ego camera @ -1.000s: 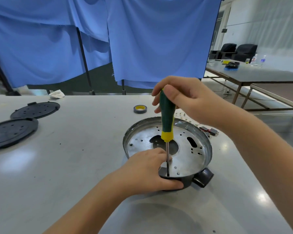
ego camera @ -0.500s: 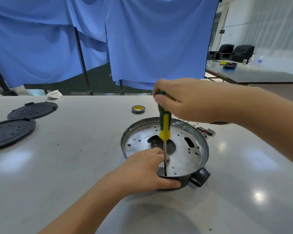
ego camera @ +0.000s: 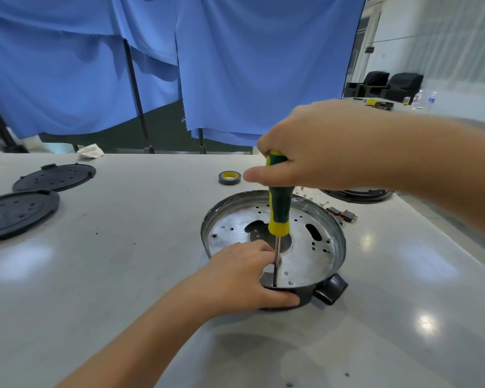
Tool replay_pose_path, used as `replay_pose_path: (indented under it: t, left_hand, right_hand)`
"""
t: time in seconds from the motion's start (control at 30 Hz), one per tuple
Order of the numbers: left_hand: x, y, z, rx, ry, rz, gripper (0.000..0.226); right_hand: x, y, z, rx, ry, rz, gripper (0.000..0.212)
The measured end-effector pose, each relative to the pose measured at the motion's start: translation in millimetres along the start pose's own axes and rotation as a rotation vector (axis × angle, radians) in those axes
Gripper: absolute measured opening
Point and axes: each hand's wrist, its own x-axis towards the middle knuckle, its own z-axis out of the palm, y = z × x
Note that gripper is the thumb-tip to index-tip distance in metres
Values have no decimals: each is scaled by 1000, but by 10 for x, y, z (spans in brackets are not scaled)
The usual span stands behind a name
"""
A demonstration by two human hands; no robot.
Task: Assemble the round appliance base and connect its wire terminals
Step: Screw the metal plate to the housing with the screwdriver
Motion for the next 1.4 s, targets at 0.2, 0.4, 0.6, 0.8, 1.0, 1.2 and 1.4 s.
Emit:
replay_pose_path:
  t: [0.2,0.4,0.6,0.8,1.0,1.2,1.4]
  left_hand:
    - [6,-18,3,-12,-21,3,67]
    - [4,-35,23,-6,-1,30,68]
    - [16,-20,-3,20,-39,6,68]
    - [11,-11,-3,36,-48,8,67]
    - [3,-1,1,38,-50,0,67]
    - [-30,55,2,54,-49,-33,60]
    - [-107,188,98,149,-11,-141,70]
  right_hand:
    - [-74,106,-54,303,-255,101,16]
    - [-98,135,-31,91,-158,42,53]
    - [-75,144,27,120,-184,118,42]
    - [-81,119,-25,333,-247,86,19]
    - [-70,168,58,115,-160,131,52]
    - [-92,220,222,354,-80,175,47]
    - [-233,475,561,741,47,400,44]
